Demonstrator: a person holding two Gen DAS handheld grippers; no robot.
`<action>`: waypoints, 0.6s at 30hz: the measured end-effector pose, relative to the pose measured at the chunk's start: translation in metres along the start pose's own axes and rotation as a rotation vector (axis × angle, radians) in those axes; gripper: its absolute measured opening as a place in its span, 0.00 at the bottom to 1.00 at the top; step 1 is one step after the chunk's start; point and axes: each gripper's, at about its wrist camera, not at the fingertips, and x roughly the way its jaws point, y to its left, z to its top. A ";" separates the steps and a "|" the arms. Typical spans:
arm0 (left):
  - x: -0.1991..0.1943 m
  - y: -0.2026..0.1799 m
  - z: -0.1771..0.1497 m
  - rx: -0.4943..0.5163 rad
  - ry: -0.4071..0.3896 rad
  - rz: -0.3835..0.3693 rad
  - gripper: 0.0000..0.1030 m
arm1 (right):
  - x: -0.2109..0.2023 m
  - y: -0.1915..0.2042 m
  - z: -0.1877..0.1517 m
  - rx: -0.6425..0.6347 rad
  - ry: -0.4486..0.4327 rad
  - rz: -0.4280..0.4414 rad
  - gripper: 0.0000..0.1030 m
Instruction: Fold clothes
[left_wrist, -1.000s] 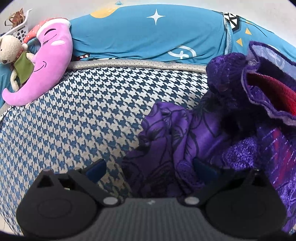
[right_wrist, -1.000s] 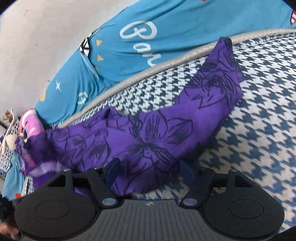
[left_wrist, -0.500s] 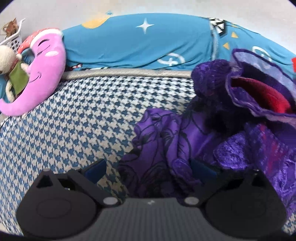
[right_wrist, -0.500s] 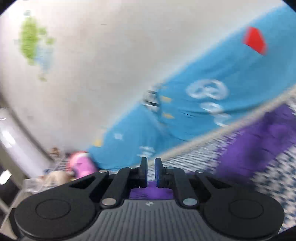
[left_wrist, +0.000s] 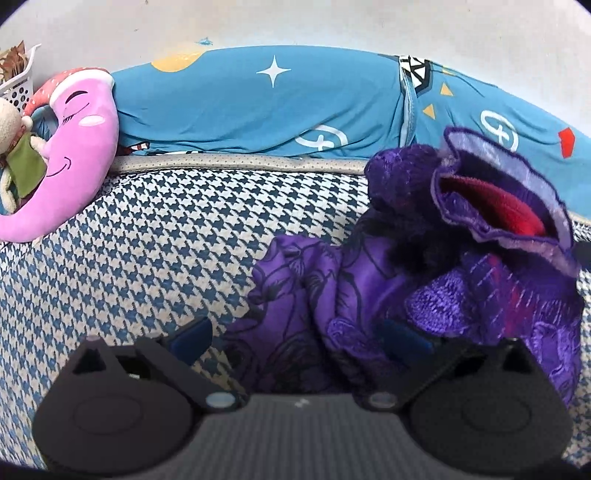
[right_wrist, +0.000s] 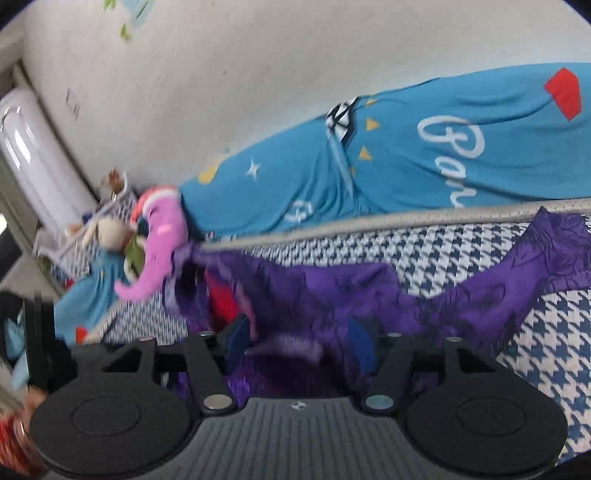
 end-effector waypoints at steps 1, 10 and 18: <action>0.000 0.000 0.001 -0.005 -0.001 -0.001 1.00 | -0.001 0.001 -0.004 -0.016 0.013 -0.002 0.67; -0.001 0.002 0.008 -0.055 -0.005 -0.009 1.00 | -0.004 -0.009 -0.035 -0.054 0.119 -0.020 0.76; 0.003 0.000 0.013 -0.090 -0.009 -0.005 1.00 | 0.024 0.010 -0.068 -0.138 0.237 -0.001 0.62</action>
